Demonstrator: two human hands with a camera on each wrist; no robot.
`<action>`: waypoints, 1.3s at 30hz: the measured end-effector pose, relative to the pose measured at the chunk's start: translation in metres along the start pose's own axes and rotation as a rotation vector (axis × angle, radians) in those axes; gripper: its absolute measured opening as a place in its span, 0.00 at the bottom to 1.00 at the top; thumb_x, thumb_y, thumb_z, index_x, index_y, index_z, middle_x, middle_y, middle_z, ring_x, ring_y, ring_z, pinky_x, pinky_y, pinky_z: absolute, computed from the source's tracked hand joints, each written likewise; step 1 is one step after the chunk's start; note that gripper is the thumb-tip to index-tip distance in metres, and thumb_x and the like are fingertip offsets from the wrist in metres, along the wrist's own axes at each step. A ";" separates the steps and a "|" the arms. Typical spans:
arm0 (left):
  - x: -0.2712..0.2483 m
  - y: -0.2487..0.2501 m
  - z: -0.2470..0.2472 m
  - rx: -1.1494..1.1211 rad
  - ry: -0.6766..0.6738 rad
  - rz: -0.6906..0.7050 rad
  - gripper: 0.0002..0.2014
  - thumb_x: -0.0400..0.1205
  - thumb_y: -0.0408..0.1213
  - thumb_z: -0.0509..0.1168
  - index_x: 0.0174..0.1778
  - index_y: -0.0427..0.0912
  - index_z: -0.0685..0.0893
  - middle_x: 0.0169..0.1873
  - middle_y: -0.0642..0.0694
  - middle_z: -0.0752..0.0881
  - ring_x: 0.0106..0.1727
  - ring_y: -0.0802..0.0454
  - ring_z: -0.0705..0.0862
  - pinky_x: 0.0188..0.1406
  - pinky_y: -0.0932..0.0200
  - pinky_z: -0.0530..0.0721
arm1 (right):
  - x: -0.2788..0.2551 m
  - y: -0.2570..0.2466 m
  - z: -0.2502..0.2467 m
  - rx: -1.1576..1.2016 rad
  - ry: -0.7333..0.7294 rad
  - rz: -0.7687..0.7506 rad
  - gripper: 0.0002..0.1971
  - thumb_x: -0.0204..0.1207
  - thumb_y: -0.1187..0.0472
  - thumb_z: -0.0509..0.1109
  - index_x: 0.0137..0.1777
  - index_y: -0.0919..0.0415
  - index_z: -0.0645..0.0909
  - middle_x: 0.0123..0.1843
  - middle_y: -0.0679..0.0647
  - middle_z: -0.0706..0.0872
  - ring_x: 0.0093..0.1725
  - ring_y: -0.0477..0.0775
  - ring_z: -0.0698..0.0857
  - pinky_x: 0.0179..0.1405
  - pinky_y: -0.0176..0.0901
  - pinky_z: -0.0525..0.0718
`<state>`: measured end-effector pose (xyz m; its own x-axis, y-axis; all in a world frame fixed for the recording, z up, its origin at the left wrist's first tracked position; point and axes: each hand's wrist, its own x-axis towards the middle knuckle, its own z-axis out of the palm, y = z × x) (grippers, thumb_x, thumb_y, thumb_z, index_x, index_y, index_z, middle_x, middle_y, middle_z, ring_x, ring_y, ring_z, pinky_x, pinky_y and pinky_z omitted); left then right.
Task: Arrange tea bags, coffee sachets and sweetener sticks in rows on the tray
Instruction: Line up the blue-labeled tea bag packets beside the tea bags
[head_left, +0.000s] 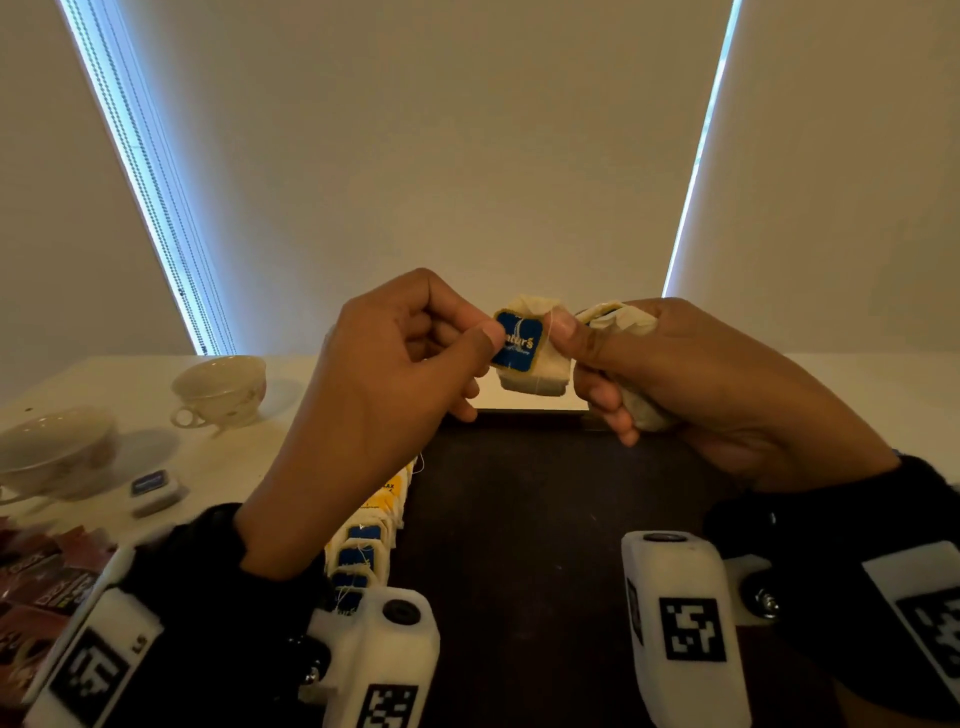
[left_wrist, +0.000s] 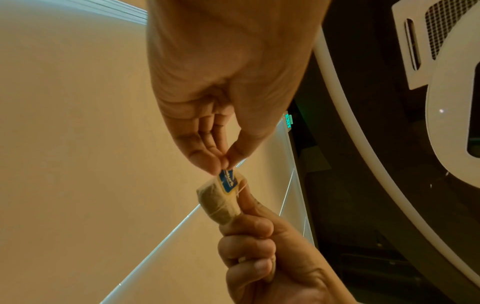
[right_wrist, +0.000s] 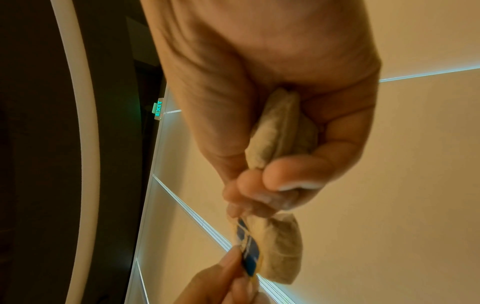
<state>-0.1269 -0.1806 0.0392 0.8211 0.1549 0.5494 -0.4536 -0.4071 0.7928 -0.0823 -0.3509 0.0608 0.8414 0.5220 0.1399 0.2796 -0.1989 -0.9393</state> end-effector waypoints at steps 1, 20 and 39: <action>0.000 0.001 0.000 -0.026 -0.018 -0.014 0.03 0.77 0.33 0.68 0.38 0.42 0.83 0.26 0.48 0.85 0.27 0.57 0.84 0.24 0.65 0.83 | 0.000 0.000 0.000 -0.003 -0.003 -0.005 0.15 0.69 0.45 0.67 0.31 0.56 0.79 0.20 0.52 0.75 0.17 0.45 0.72 0.16 0.34 0.73; 0.004 0.005 -0.010 0.102 -0.223 0.067 0.13 0.74 0.41 0.74 0.53 0.47 0.87 0.37 0.53 0.87 0.42 0.57 0.87 0.39 0.67 0.86 | -0.001 -0.001 0.010 -0.148 -0.052 0.012 0.26 0.77 0.52 0.70 0.15 0.51 0.78 0.16 0.49 0.76 0.15 0.44 0.73 0.17 0.32 0.73; -0.031 0.012 -0.083 0.251 -0.606 -0.336 0.04 0.66 0.34 0.74 0.35 0.43 0.87 0.35 0.42 0.90 0.34 0.49 0.88 0.36 0.63 0.86 | -0.003 -0.004 0.012 -0.179 -0.237 -0.075 0.18 0.60 0.40 0.70 0.36 0.55 0.90 0.18 0.50 0.76 0.15 0.43 0.73 0.14 0.31 0.72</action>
<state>-0.1863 -0.1153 0.0541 0.9823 -0.1871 -0.0125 -0.1102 -0.6299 0.7688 -0.0914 -0.3419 0.0603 0.6895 0.7159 0.1098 0.4317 -0.2845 -0.8560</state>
